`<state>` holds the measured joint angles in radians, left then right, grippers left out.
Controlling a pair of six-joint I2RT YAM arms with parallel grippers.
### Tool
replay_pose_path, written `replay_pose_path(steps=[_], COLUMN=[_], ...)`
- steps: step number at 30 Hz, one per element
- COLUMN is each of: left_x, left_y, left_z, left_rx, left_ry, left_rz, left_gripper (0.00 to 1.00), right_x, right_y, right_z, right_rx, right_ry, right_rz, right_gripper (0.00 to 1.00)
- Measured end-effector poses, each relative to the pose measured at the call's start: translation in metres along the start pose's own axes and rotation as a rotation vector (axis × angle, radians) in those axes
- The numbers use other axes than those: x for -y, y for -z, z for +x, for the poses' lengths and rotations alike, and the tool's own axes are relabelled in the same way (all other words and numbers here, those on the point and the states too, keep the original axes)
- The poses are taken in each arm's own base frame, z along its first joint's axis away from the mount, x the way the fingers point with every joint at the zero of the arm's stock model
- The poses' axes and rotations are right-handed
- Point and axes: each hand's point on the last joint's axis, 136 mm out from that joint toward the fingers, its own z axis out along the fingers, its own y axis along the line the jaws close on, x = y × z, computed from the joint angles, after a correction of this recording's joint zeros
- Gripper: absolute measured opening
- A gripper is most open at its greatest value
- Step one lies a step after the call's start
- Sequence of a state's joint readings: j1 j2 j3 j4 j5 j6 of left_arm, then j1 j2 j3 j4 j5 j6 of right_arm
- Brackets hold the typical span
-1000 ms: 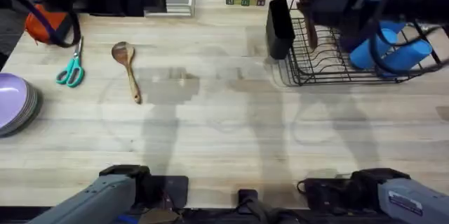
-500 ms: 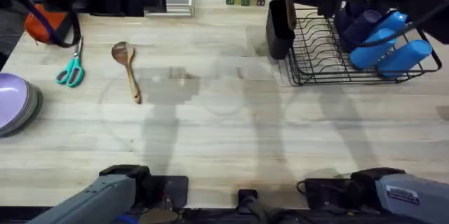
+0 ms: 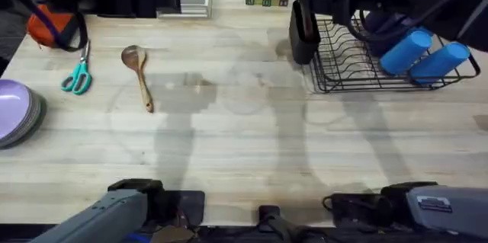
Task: Pick up the spoon on the table one by one and put them onto the rack
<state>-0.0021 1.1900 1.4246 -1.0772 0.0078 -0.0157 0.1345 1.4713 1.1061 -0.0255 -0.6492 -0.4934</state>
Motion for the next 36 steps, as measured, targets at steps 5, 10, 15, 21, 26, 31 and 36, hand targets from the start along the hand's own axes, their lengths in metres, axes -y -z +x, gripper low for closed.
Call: replay_pose_path(steps=[5,10,15,21,26,31,36], left_x=[0.0,0.0,0.0,0.0,0.0,0.0,0.0], left_y=[0.0,0.0,0.0,0.0,0.0,0.0,0.0], left_z=[0.0,0.0,0.0,0.0,0.0,0.0,0.0], left_rx=[0.0,0.0,0.0,0.0,0.0,0.0,0.0], left_ry=[0.0,0.0,0.0,0.0,0.0,0.0,0.0], left_rz=[0.0,0.0,0.0,0.0,0.0,0.0,0.0], left_gripper=[0.993,0.992,0.994,0.994,0.993,0.993,0.992], right_x=[-0.002,-0.001,-0.003,-0.004,-0.003,-0.003,-0.003], right_y=[-0.003,-0.005,-0.004,-0.011,-0.013,-0.013,-0.013], right_z=[0.019,0.031,0.047,0.068,0.071,0.071,0.07], right_rx=[-0.065,-0.11,-0.176,-0.233,-0.237,-0.237,-0.236], right_ry=[-0.036,-0.036,-0.042,-0.062,-0.062,-0.062,-0.061], right_rz=[-0.007,0.002,0.006,-0.011,-0.014,-0.013,-0.013], right_gripper=[0.032,0.032,0.032,0.032,0.032,0.032,0.033])
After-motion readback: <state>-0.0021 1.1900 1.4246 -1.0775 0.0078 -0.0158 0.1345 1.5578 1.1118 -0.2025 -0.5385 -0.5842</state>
